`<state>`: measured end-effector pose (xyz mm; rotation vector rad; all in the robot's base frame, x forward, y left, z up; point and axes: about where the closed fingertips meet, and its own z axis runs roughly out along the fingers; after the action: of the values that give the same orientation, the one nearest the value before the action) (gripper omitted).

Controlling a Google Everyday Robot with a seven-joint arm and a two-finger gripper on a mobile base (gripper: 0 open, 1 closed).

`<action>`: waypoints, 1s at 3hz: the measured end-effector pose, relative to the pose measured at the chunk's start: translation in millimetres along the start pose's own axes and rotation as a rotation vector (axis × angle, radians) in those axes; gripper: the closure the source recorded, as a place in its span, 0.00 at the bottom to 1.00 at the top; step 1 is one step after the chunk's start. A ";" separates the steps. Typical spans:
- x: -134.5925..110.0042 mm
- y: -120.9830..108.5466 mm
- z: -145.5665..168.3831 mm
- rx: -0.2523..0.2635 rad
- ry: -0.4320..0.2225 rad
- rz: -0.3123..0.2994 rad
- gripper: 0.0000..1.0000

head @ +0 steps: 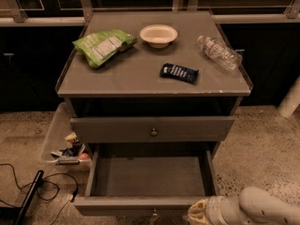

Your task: Close middle drawer

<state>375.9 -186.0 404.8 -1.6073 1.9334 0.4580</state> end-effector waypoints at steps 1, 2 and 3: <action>0.1 -0.3 0.1 0.002 0.000 0.000 0.58; 0.1 -0.3 0.2 0.002 0.000 0.000 0.35; 0.1 -0.3 0.2 0.002 0.000 0.000 0.12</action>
Offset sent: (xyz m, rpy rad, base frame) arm 0.0004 -0.0001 -0.0001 -0.0005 -0.0011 -0.0011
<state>376.3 -186.0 404.7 -1.6064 1.9336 0.4562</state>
